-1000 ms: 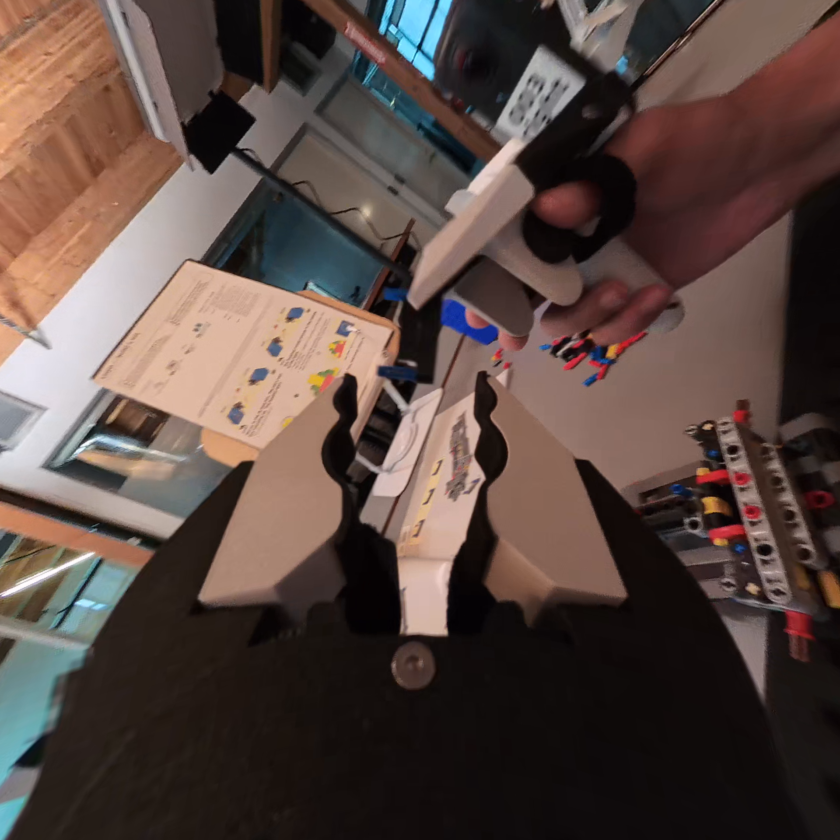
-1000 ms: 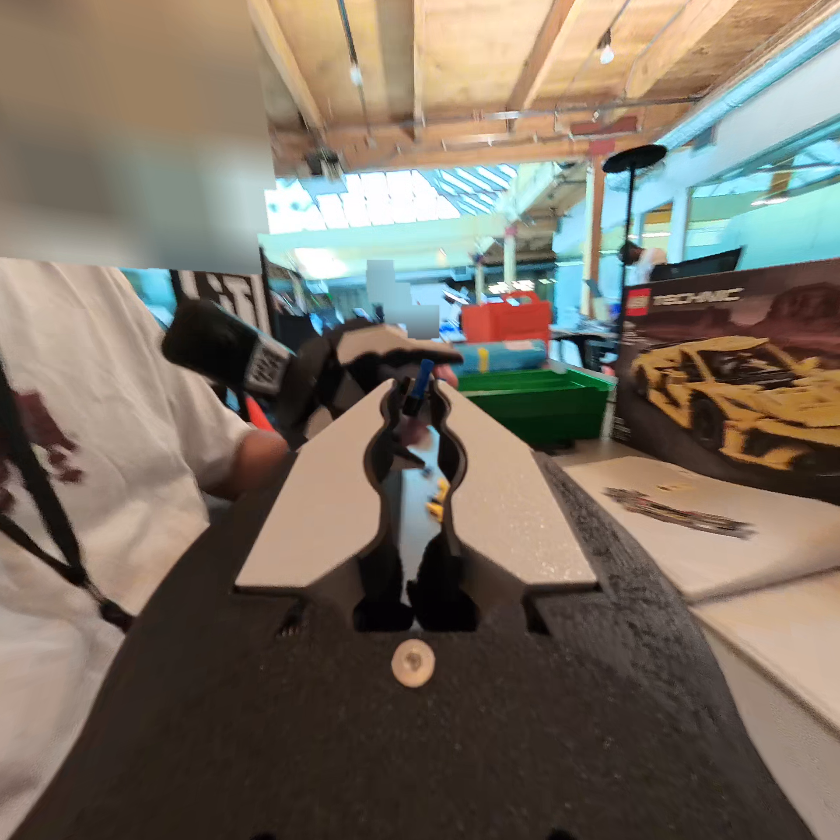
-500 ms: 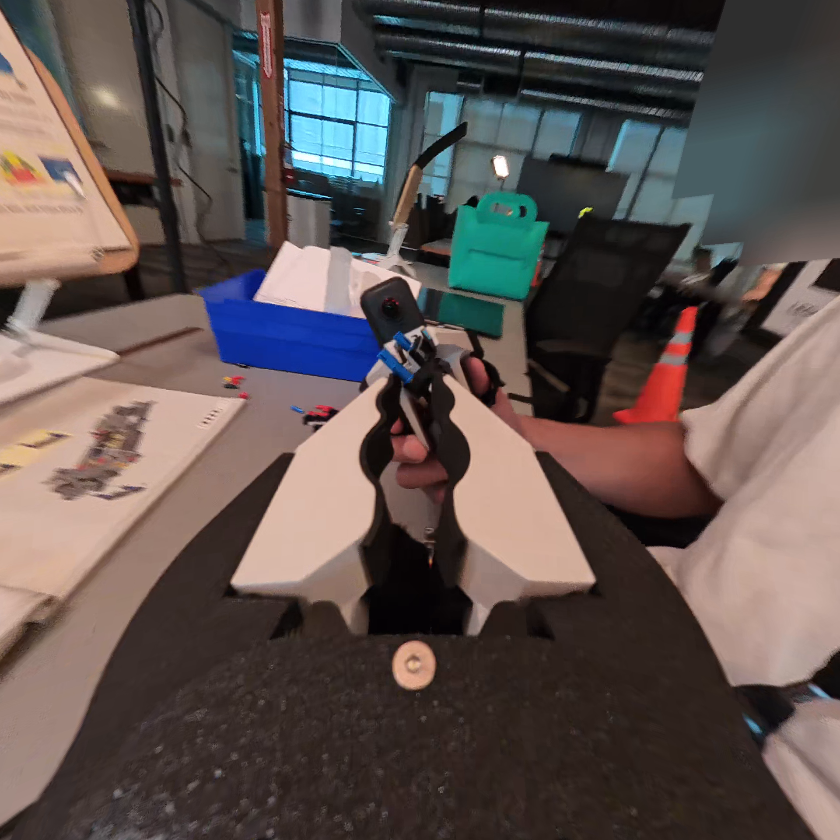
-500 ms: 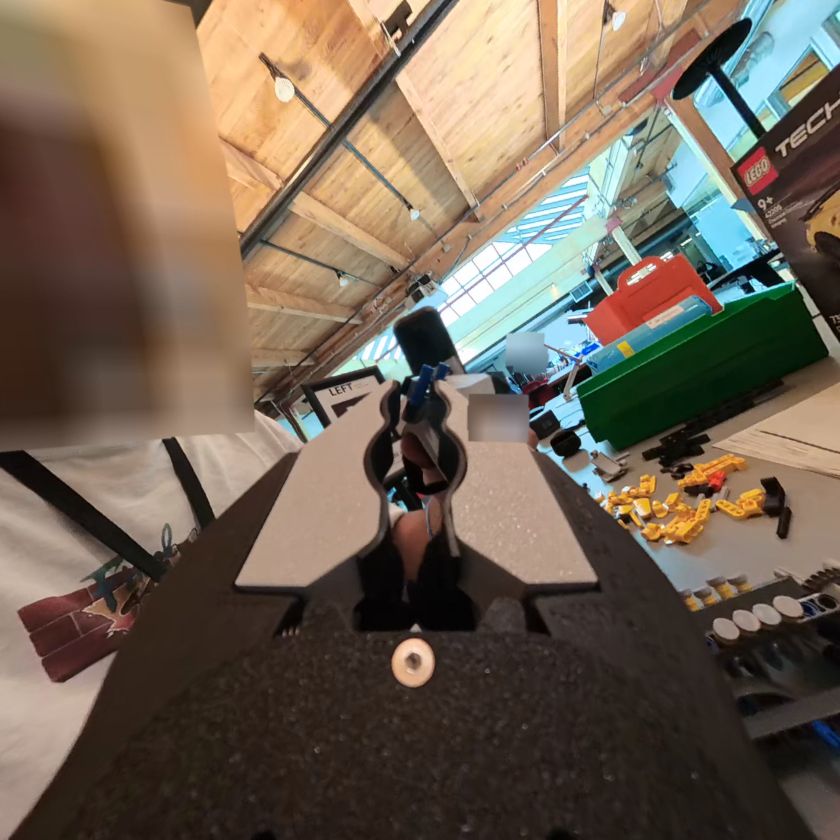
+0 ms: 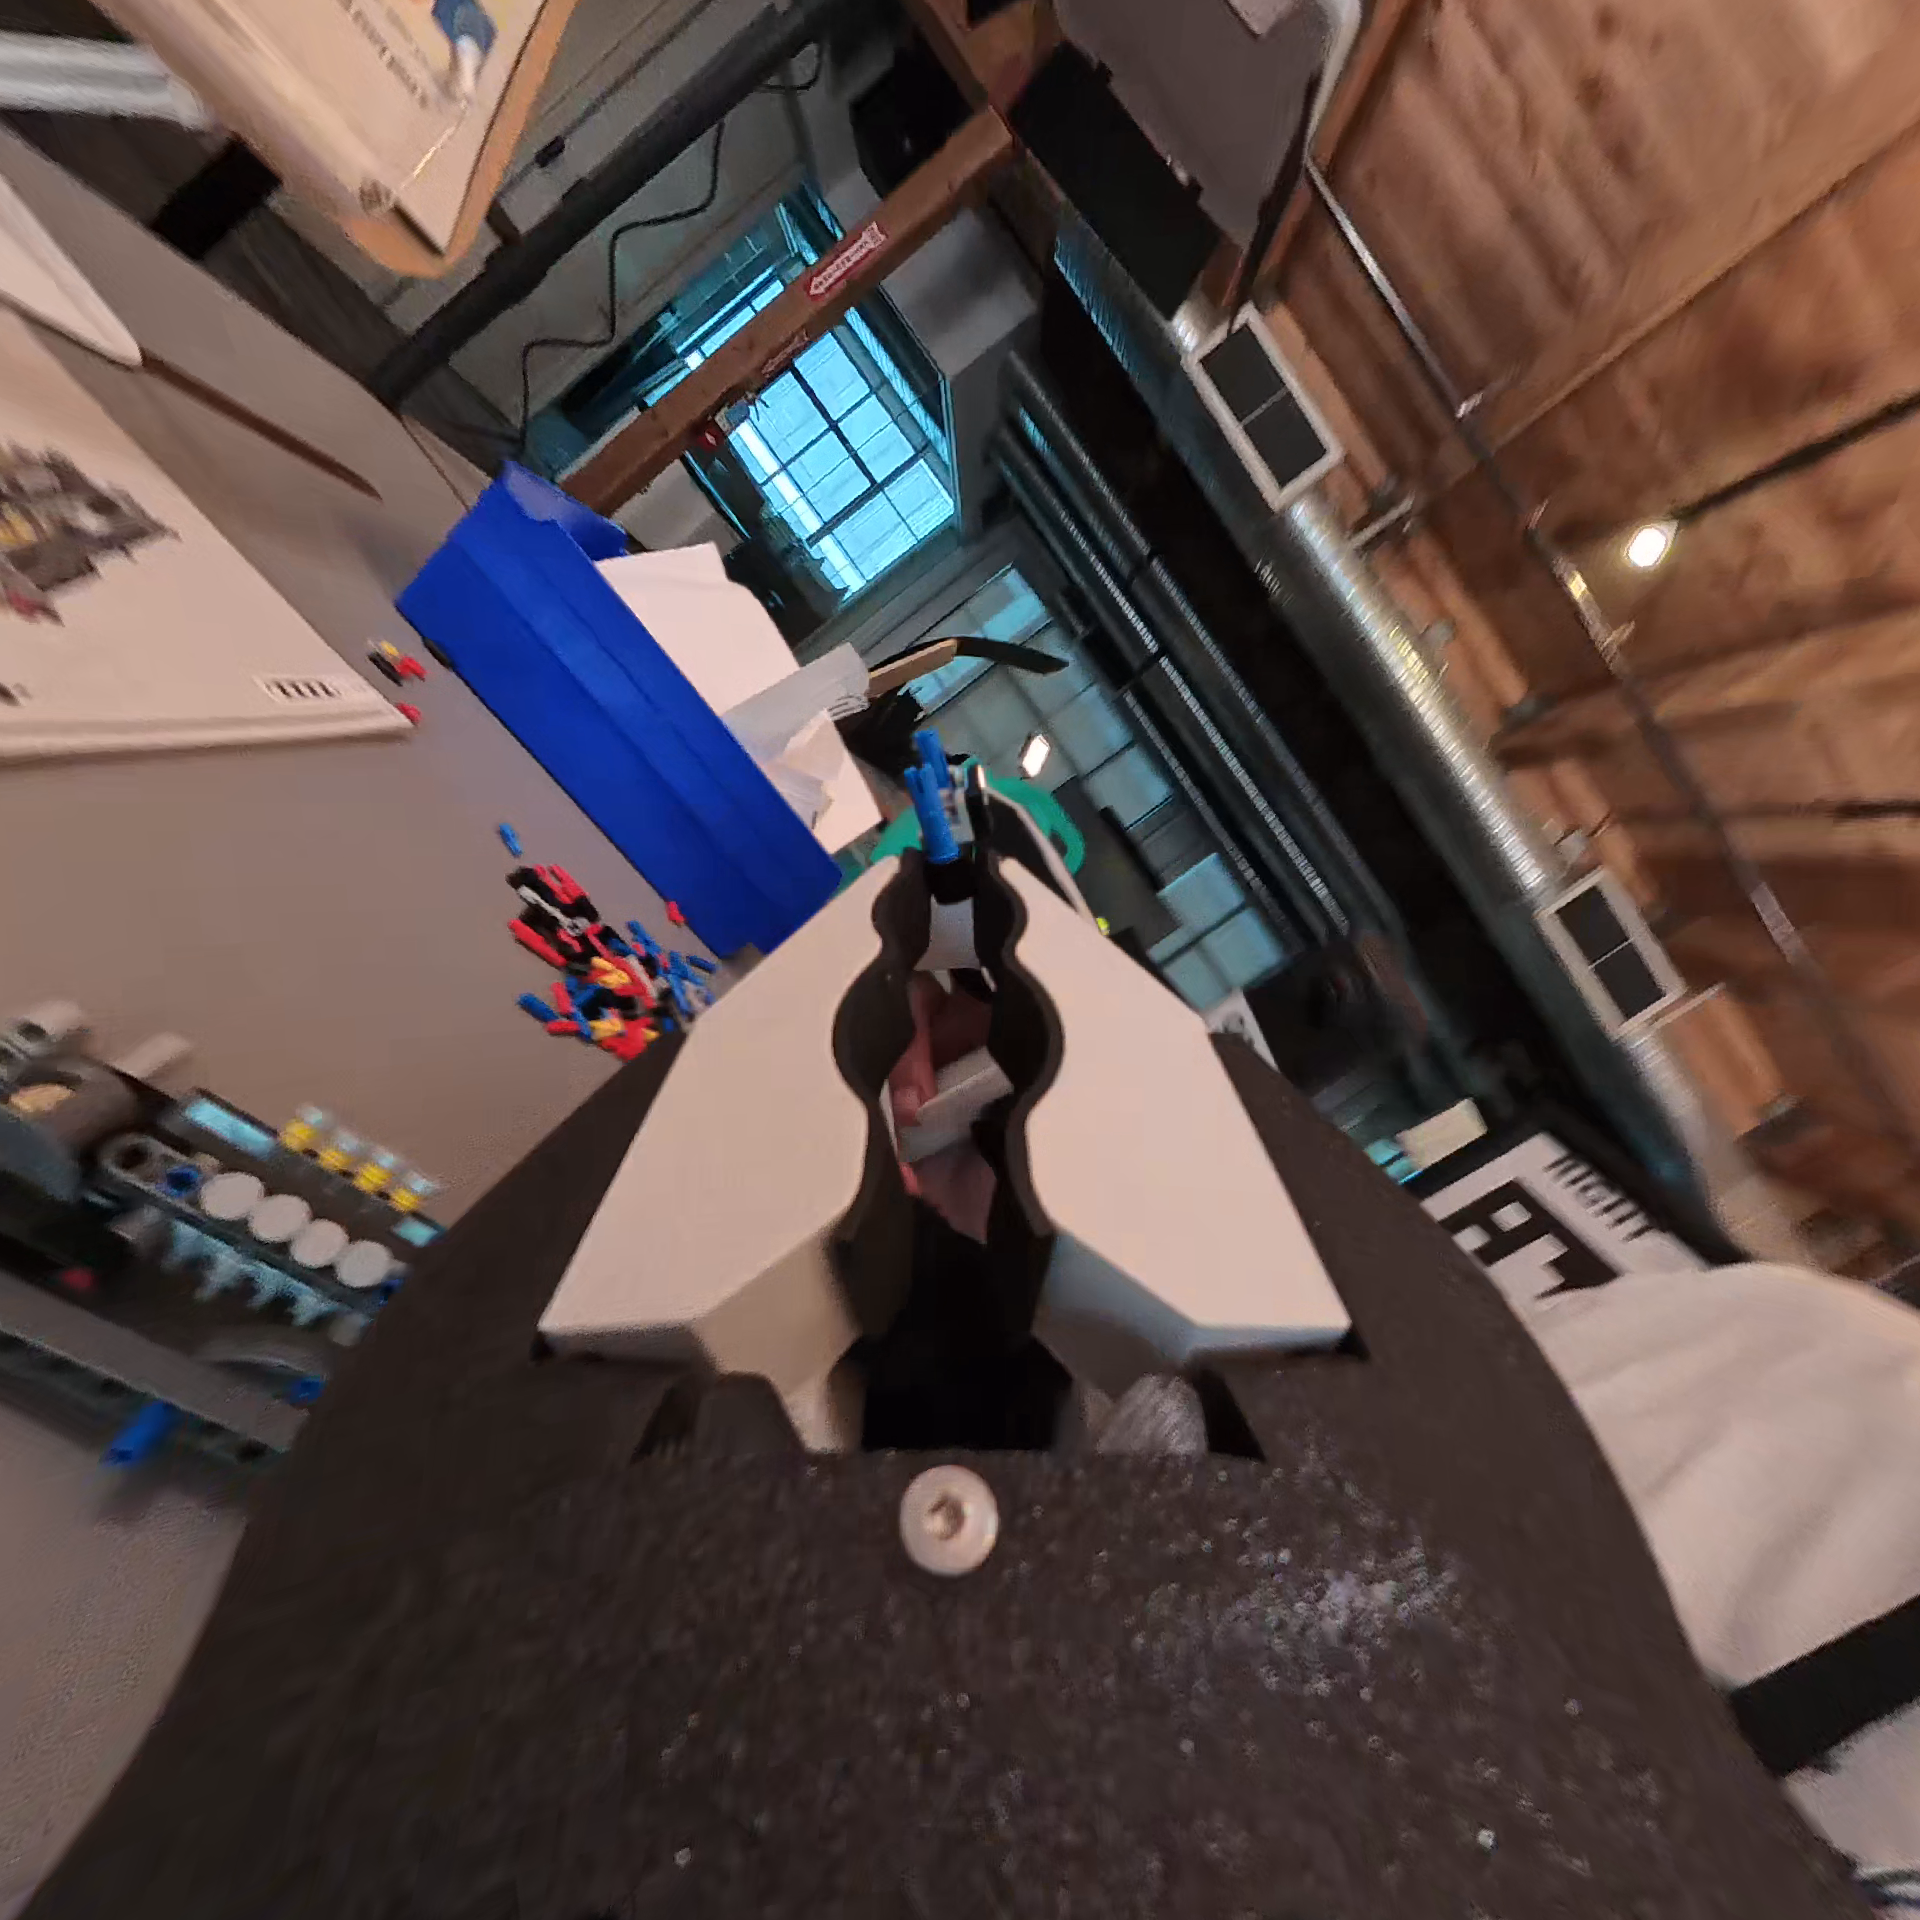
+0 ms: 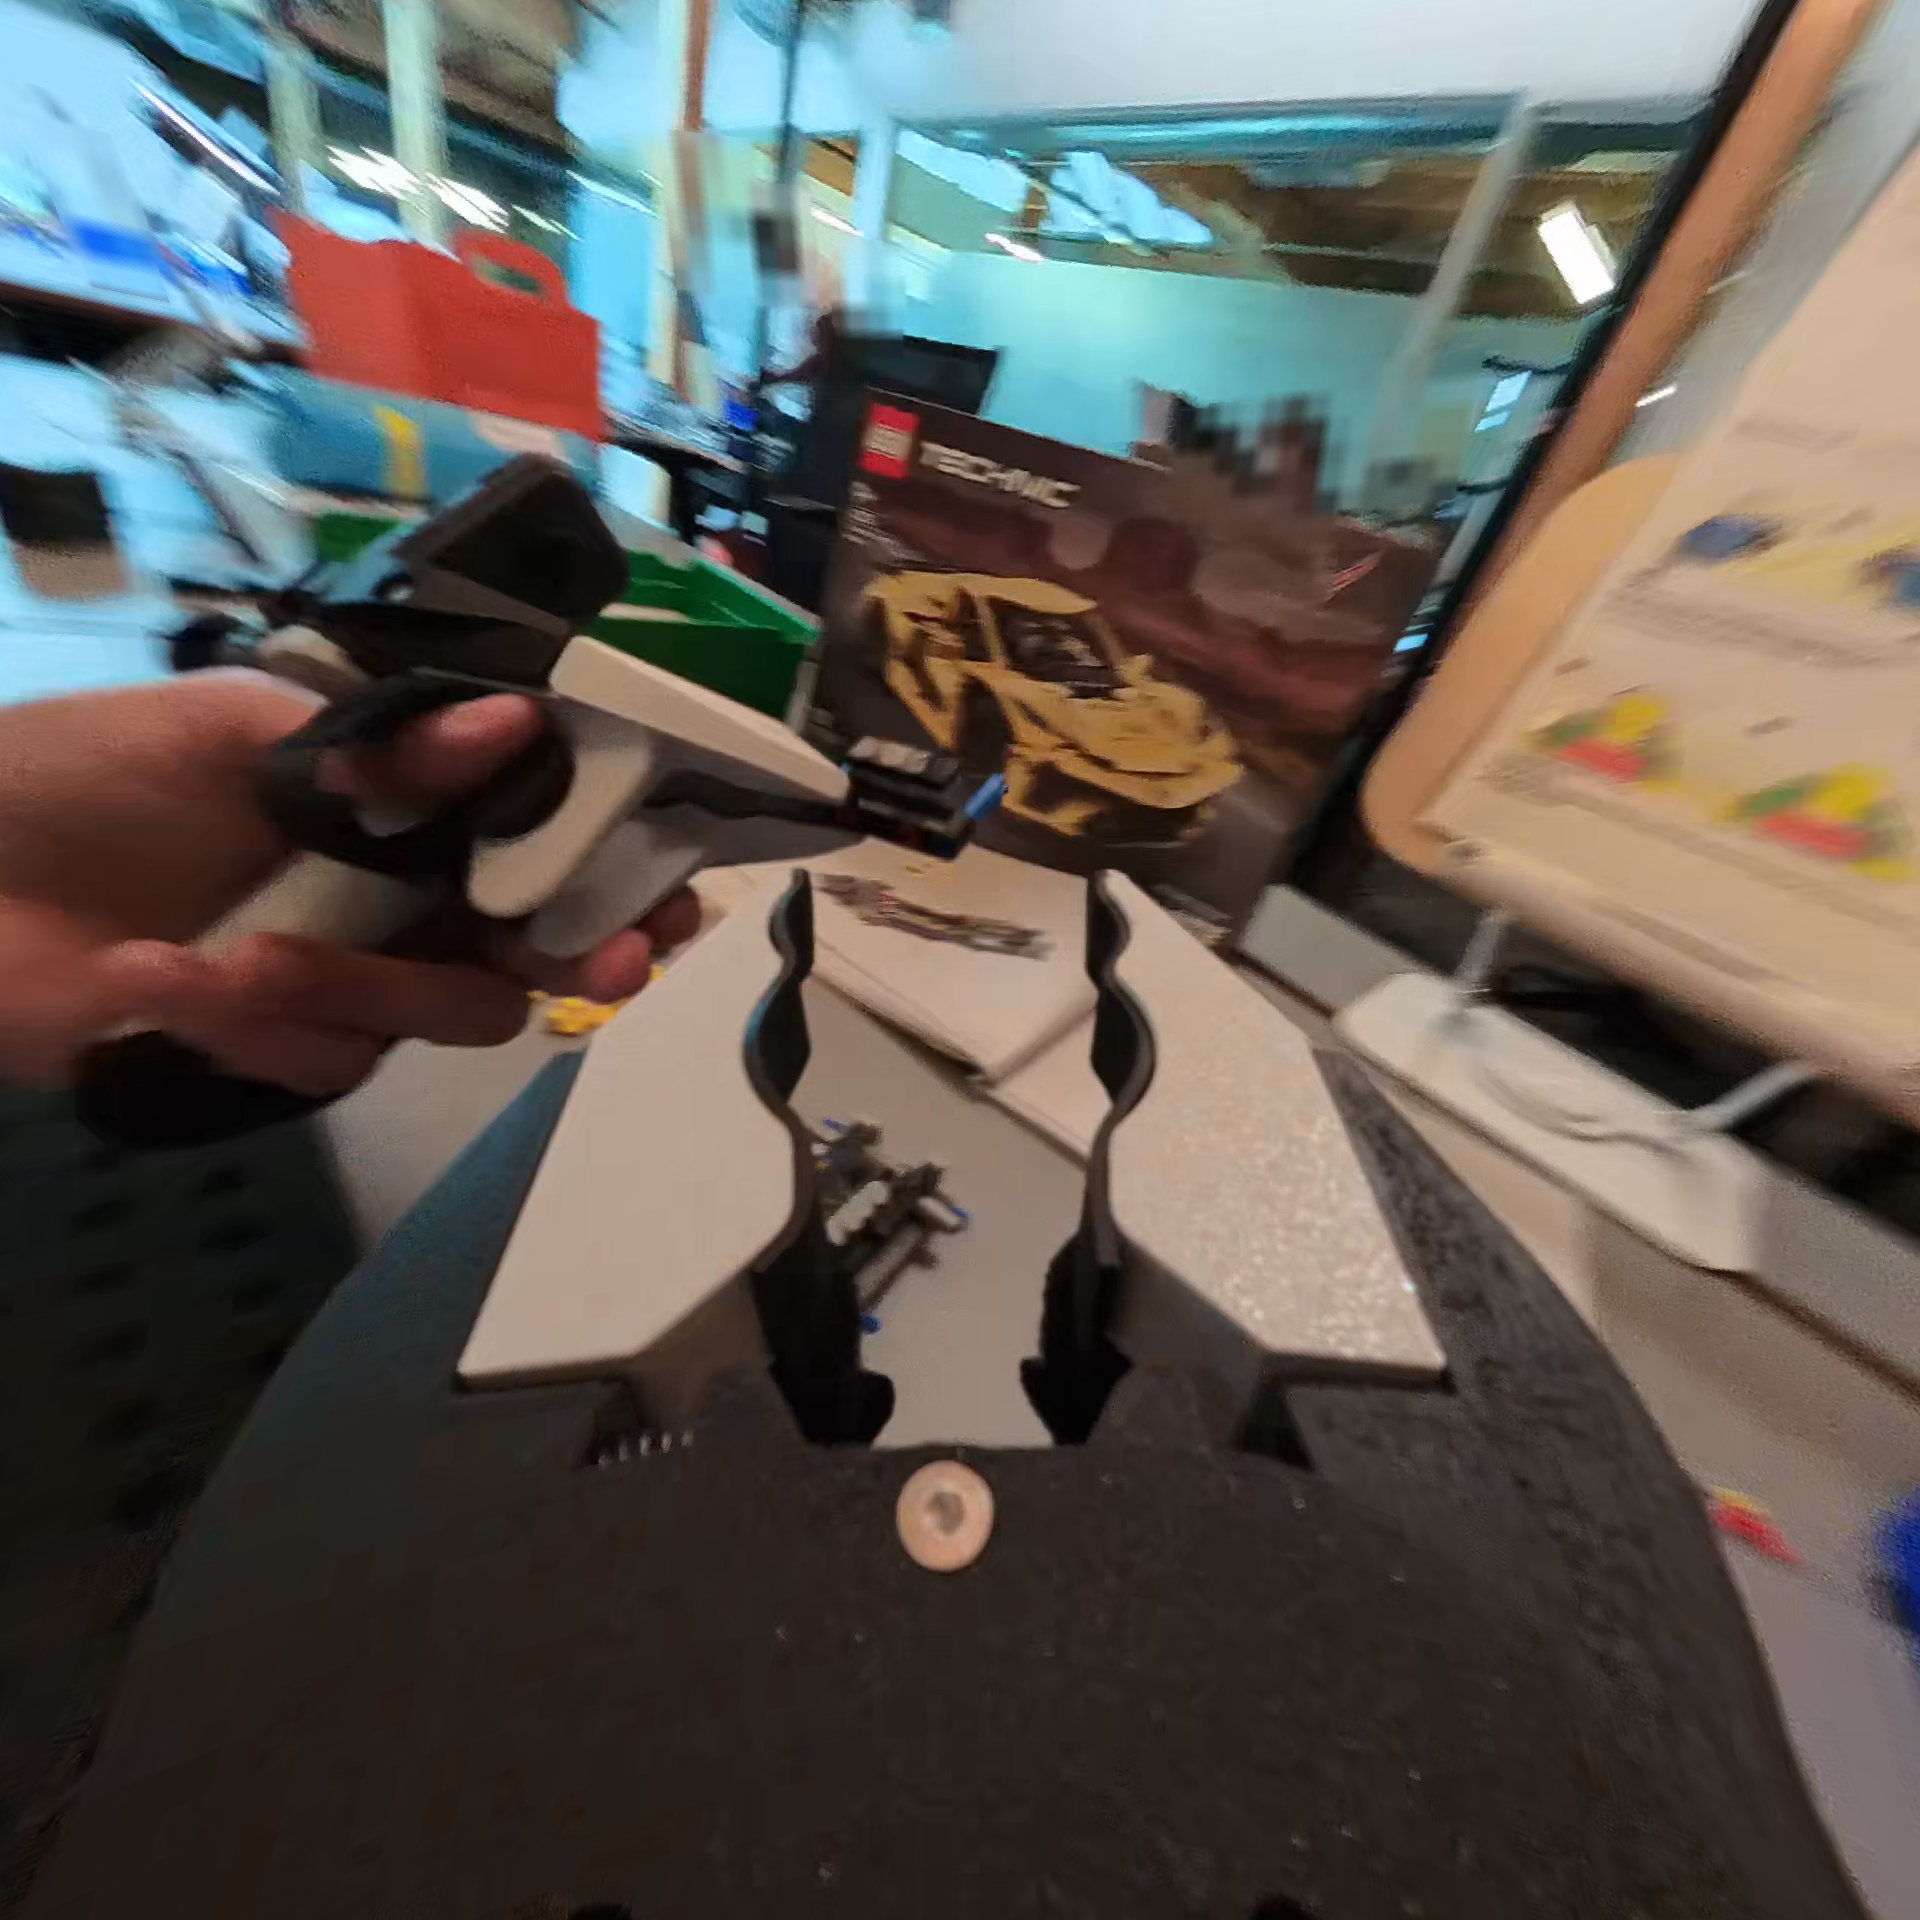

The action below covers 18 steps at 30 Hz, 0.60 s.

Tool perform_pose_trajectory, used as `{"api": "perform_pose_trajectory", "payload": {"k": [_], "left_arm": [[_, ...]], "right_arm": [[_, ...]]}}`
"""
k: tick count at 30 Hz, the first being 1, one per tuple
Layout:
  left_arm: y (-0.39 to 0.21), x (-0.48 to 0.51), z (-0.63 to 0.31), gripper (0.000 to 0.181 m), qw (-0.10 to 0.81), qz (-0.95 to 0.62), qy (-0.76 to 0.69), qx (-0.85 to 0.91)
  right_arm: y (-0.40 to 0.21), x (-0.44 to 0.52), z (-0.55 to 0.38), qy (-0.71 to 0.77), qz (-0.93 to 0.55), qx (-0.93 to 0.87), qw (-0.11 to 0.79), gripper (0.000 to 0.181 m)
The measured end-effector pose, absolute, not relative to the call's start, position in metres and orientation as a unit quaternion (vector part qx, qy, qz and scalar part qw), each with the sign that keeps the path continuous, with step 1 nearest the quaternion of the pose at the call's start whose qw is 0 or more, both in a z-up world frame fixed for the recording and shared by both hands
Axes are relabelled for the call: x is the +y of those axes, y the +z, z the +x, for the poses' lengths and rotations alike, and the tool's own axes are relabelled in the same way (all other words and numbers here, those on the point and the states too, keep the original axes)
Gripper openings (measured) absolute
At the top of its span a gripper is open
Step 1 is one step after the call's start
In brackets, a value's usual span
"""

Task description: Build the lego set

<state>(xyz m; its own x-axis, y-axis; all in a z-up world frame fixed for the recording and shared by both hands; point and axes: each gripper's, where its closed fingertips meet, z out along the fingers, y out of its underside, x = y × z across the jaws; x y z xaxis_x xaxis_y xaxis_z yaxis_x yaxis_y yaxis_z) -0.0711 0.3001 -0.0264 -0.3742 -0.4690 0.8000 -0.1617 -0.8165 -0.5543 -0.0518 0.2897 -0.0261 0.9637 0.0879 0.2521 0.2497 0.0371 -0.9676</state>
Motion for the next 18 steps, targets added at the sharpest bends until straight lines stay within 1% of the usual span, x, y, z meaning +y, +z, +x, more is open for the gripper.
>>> {"api": "perform_pose_trajectory", "payload": {"k": [1, 3, 4, 7, 12, 13, 16, 18], "left_arm": [[-0.028, 0.3, -0.069, 0.006, 0.082, -0.555, -0.783, 0.268], [-0.029, 0.297, -0.066, 0.006, 0.059, -0.559, -0.792, 0.239], [-0.03, 0.296, -0.065, 0.006, 0.052, -0.56, -0.795, 0.226], [-0.028, 0.288, -0.062, 0.006, 0.02, -0.555, -0.806, 0.202], [-0.026, 0.285, -0.06, 0.006, 0.001, -0.55, -0.813, 0.189], [-0.026, 0.285, -0.06, 0.006, -0.006, -0.549, -0.815, 0.187], [-0.028, 0.283, -0.061, 0.006, -0.026, -0.541, -0.818, 0.194], [-0.03, 0.277, -0.063, 0.005, -0.045, -0.536, -0.814, 0.218]], "right_arm": [[-0.023, 0.29, -0.054, -0.105, -0.687, -0.127, 0.708, 0.056], [-0.022, 0.293, -0.054, -0.183, -0.686, -0.112, 0.696, 0.056], [-0.024, 0.295, -0.058, -0.194, -0.688, -0.114, 0.69, 0.056], [-0.032, 0.3, -0.063, -0.187, -0.695, -0.102, 0.687, 0.056], [-0.031, 0.299, -0.06, -0.168, -0.69, -0.097, 0.698, 0.055], [-0.03, 0.299, -0.06, -0.162, -0.689, -0.099, 0.699, 0.054], [-0.03, 0.295, -0.056, -0.129, -0.691, -0.116, 0.701, 0.042], [-0.03, 0.291, -0.057, -0.11, -0.694, -0.144, 0.697, 0.039]]}}
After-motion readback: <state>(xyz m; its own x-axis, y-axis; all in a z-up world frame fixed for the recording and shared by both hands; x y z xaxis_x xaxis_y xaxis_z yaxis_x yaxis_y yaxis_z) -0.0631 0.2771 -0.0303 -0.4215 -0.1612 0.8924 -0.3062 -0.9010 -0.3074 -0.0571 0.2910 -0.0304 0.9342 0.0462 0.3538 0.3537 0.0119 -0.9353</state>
